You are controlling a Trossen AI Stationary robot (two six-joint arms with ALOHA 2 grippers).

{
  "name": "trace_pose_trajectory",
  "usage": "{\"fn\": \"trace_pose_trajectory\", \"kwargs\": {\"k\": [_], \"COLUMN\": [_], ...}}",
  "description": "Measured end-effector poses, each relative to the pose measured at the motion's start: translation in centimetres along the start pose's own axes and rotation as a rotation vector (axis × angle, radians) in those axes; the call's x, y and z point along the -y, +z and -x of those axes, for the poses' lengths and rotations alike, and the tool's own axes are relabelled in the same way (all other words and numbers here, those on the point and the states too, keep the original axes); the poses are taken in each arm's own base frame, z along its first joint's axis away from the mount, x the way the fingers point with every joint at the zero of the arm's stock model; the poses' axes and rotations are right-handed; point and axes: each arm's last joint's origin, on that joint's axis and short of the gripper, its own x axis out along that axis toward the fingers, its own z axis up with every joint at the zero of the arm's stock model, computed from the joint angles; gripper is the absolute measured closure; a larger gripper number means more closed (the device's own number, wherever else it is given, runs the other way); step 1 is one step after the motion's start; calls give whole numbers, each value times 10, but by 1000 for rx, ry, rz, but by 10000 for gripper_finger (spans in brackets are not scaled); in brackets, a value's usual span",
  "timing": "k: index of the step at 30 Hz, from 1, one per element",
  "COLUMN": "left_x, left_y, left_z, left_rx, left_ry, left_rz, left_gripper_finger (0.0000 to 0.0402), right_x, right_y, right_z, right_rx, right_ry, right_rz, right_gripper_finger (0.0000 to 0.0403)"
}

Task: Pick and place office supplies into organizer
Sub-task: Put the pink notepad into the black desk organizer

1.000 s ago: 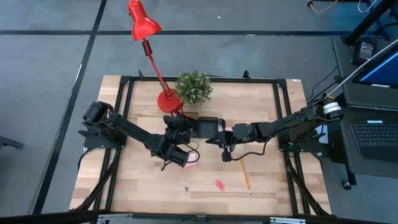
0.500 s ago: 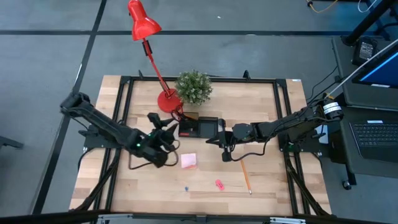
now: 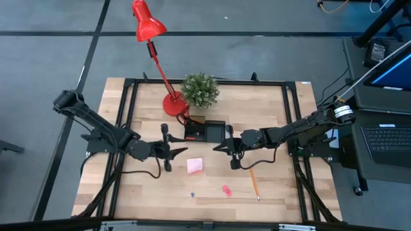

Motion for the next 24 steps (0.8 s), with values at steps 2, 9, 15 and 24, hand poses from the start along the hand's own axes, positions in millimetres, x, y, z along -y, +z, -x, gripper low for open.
{"fn": "trace_pose_trajectory", "kwargs": {"k": [2,9,15,24], "left_x": [2,11,20,48], "left_y": [-5,-22,-25,-28], "left_z": [0,1,-1,-21], "left_rx": [0,8,-12,-118], "left_ry": [-43,-164,-258,-301], "left_rz": [20,98,204,156], "left_gripper_finger": [275,275,275,274], "right_x": [-4,-14,-26,-30], "right_y": [3,17,21,21], "right_z": [4,27,44,44], "right_rx": [5,-9,-48,-48], "right_ry": [13,61,79,34], "right_rz": [4,-37,-58,-75], "right_gripper_finger": [400,400,400,400]}}
